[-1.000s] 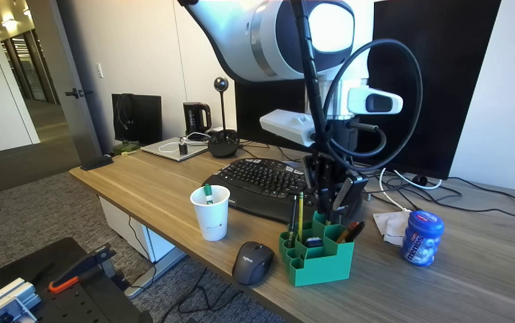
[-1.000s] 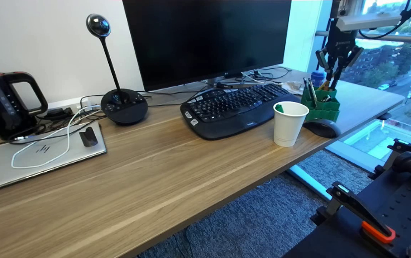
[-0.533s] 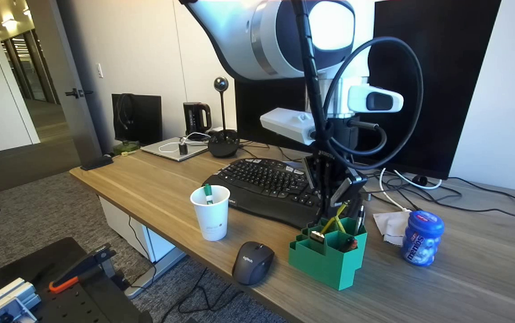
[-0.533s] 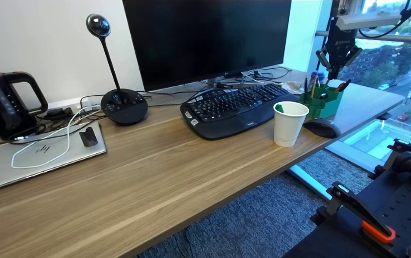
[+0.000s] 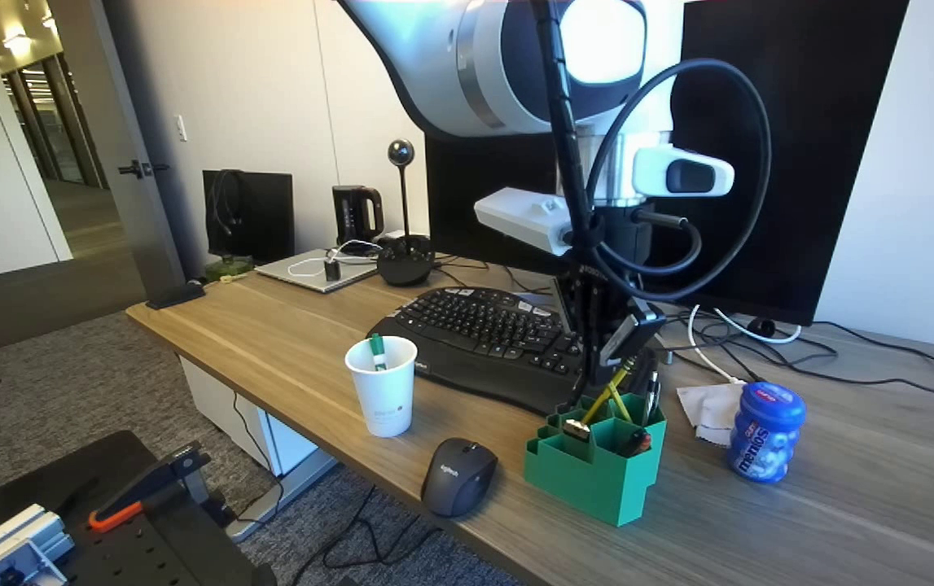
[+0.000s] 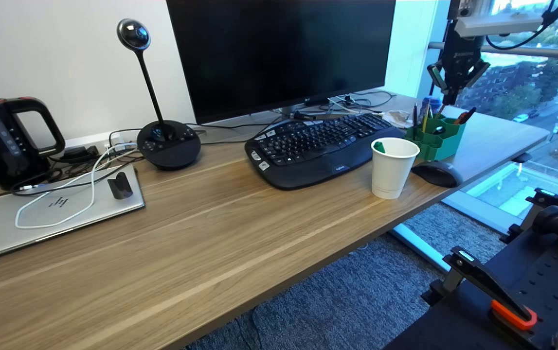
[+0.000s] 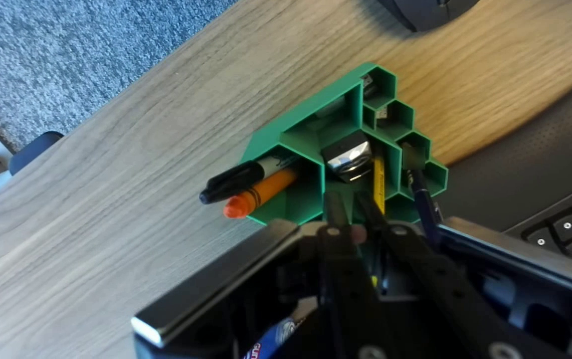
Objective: Put one pencil in the white cup
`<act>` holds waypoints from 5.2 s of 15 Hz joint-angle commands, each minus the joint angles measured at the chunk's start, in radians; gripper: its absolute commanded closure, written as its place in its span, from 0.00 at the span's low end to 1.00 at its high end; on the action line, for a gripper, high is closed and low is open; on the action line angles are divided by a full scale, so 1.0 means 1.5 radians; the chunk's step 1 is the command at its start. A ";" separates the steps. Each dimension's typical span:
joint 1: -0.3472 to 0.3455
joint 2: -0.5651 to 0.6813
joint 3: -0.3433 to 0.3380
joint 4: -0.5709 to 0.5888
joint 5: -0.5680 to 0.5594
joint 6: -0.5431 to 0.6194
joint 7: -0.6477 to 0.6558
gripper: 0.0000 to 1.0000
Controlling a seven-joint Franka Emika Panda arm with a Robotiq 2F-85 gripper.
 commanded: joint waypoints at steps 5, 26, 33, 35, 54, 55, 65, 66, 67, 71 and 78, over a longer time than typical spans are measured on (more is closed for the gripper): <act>-0.017 -0.072 0.017 -0.024 0.030 -0.006 -0.055 0.98; -0.024 -0.218 0.031 -0.075 0.076 -0.057 -0.165 0.98; -0.013 -0.262 0.036 -0.081 0.060 -0.178 -0.191 0.98; -0.006 -0.264 0.036 -0.072 0.046 -0.236 -0.180 0.98; 0.058 -0.345 0.094 -0.139 0.032 -0.343 -0.265 0.98; 0.061 -0.353 0.096 -0.146 0.030 -0.347 -0.266 0.98; 0.071 -0.362 0.099 -0.190 0.040 -0.338 -0.330 0.98; 0.071 -0.360 0.099 -0.194 0.044 -0.330 -0.344 0.98; 0.071 -0.359 0.099 -0.198 0.049 -0.322 -0.354 0.98; 0.070 -0.354 0.099 -0.211 0.066 -0.275 -0.383 0.98; 0.072 -0.351 0.101 -0.239 0.070 -0.197 -0.430 0.98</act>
